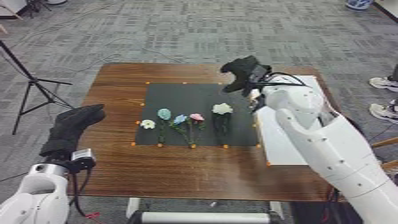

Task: Arrange flowers

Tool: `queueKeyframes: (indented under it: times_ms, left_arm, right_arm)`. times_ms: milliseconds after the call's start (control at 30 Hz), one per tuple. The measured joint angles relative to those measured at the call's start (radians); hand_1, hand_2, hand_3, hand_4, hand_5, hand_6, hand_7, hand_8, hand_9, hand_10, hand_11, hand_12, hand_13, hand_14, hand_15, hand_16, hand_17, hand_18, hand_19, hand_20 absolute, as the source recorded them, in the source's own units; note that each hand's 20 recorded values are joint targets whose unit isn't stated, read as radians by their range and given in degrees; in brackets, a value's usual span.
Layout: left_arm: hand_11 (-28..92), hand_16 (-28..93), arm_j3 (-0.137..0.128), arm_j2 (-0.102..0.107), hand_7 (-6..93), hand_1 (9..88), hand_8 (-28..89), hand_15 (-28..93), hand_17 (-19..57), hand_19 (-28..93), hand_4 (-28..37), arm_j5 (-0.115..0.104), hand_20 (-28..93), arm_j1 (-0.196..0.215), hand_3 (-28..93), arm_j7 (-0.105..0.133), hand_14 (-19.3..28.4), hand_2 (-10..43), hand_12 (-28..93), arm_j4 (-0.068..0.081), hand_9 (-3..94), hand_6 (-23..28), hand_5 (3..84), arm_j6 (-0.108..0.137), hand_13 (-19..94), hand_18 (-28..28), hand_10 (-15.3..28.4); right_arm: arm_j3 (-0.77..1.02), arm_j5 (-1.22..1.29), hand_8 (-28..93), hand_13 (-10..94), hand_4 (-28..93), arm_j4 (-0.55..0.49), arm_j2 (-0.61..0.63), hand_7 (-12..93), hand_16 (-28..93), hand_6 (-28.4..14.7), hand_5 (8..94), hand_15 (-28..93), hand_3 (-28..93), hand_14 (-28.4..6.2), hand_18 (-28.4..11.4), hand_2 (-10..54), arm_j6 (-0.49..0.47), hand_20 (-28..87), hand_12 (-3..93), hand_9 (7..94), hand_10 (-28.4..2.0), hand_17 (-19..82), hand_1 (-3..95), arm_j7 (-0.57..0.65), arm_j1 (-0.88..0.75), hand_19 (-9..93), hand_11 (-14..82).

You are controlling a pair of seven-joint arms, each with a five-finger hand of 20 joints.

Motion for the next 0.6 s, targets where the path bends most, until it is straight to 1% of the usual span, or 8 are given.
queueKeyframes:
  times_ms: [133, 233, 400, 467, 600]
  left_arm:
    - [21, -1, -0.002, 0.000, 17.7, 31.4, -9, 21, 6.5, 4, -17.7, 0.000, 16, 0.003, 67, 0.001, 17.8, 3.4, 12, -0.001, 53.5, 0.3, 55.0, 0.000, 40, 10.7, 14.4]
    - [21, -1, -0.003, -0.001, 17.7, 31.5, -9, 21, 6.6, 4, -17.7, 0.000, 16, 0.004, 67, 0.001, 17.8, 3.4, 12, -0.001, 53.5, 0.4, 55.1, 0.000, 41, 10.7, 14.5]
    - [21, -1, -0.003, -0.001, 17.7, 31.5, -9, 22, 6.6, 4, -17.8, 0.000, 16, 0.005, 67, 0.001, 17.8, 3.5, 12, -0.002, 53.5, 0.4, 55.1, 0.000, 41, 10.7, 14.5]
    - [21, -1, -0.003, -0.001, 17.7, 31.6, -9, 22, 6.6, 4, -17.9, 0.000, 16, 0.006, 66, 0.000, 17.8, 3.5, 12, -0.002, 53.5, 0.4, 55.1, -0.001, 40, 10.7, 14.5]
    - [21, -1, -0.003, -0.001, 17.7, 31.4, -9, 22, 6.7, 4, -17.8, 0.000, 16, 0.006, 67, -0.002, 17.8, 3.6, 12, -0.002, 53.6, 0.4, 55.2, -0.003, 41, 10.7, 14.4]
  right_arm:
    - [0.069, -0.051, -7, 52, -25, 0.030, 0.005, 11, 27, -5.2, 31.9, 40, 75, -15.5, -23.3, -9.5, -0.087, 48, 17.0, 38.8, -16.2, 23, 23.3, 0.034, 0.020, 64, 4.3]
    - [0.097, -0.126, -7, 52, -25, 0.097, 0.004, 12, 27, -4.8, 33.3, 42, 75, -15.8, -23.5, -9.5, -0.129, 49, 17.0, 39.3, -16.4, 23, 23.5, 0.043, 0.038, 65, 4.6]
    - [0.141, -0.201, -9, 54, -26, 0.226, -0.012, 15, 26, -3.6, 38.3, 45, 76, -15.0, -23.3, -9.5, -0.128, 49, 16.6, 44.1, -15.4, 24, 24.9, 0.055, 0.045, 66, 7.0]
    - [0.150, -0.221, -9, 55, -26, 0.256, -0.017, 16, 26, -2.9, 40.1, 46, 76, -14.6, -23.1, -9.5, -0.122, 49, 16.6, 45.7, -14.9, 24, 25.8, 0.057, 0.041, 66, 7.7]
    - [0.168, -0.288, -11, 58, -26, 0.305, -0.037, 19, 26, -1.8, 44.1, 47, 76, -14.1, -22.5, -9.5, -0.085, 49, 16.0, 49.5, -12.8, 26, 28.3, 0.057, 0.032, 67, 10.1]
